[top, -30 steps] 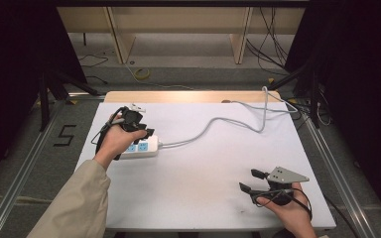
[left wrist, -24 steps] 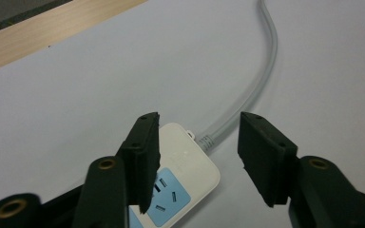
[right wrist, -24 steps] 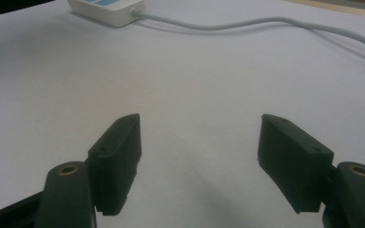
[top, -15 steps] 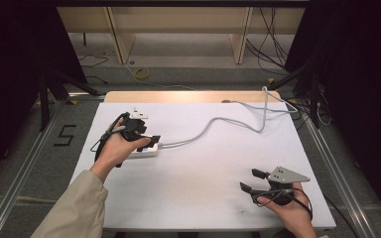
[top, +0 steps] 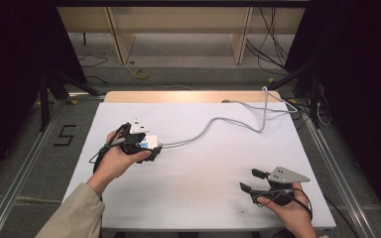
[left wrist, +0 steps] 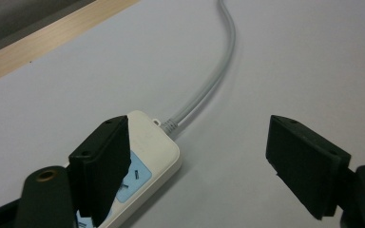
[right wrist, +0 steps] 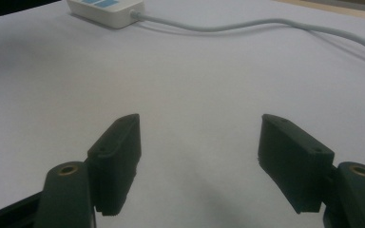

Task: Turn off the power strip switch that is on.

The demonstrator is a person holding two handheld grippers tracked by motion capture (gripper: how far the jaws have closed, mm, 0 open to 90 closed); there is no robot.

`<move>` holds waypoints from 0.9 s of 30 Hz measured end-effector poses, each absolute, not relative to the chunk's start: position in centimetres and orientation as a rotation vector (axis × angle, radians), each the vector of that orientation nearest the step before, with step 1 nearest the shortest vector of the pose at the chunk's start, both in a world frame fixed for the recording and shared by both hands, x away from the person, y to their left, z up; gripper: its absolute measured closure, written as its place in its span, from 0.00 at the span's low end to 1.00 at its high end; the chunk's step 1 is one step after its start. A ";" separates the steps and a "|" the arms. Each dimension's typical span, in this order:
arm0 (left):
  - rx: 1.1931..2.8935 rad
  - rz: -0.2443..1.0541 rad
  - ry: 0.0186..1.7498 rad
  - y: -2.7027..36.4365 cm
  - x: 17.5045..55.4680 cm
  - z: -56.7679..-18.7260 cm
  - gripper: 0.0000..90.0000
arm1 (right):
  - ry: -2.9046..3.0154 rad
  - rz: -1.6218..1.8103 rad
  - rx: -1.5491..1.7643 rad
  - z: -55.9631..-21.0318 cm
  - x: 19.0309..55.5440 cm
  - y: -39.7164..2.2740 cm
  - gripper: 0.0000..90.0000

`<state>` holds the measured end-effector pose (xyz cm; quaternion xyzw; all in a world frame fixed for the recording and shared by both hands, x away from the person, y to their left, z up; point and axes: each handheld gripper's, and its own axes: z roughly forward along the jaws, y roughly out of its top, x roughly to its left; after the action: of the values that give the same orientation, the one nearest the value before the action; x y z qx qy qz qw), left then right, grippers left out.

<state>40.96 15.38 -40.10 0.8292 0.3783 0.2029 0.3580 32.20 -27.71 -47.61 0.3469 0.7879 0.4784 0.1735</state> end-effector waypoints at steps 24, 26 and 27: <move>1.998 0.555 0.946 18.5 36.4 -44.3 0.22 | 2.236 1.353 0.983 -47.6 32.2 -27.7 0.35; 1.992 0.557 0.955 18.9 36.0 -44.6 0.21 | 2.234 1.355 0.984 -47.6 32.2 -27.7 0.35; 1.984 0.559 0.960 19.0 35.9 -44.7 0.21 | 2.235 1.354 0.983 -47.6 32.2 -27.7 0.35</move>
<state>35.85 19.01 -44.75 0.7917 0.3830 0.2232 0.4205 32.16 -27.71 -47.61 0.3466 0.7884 0.4776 0.1738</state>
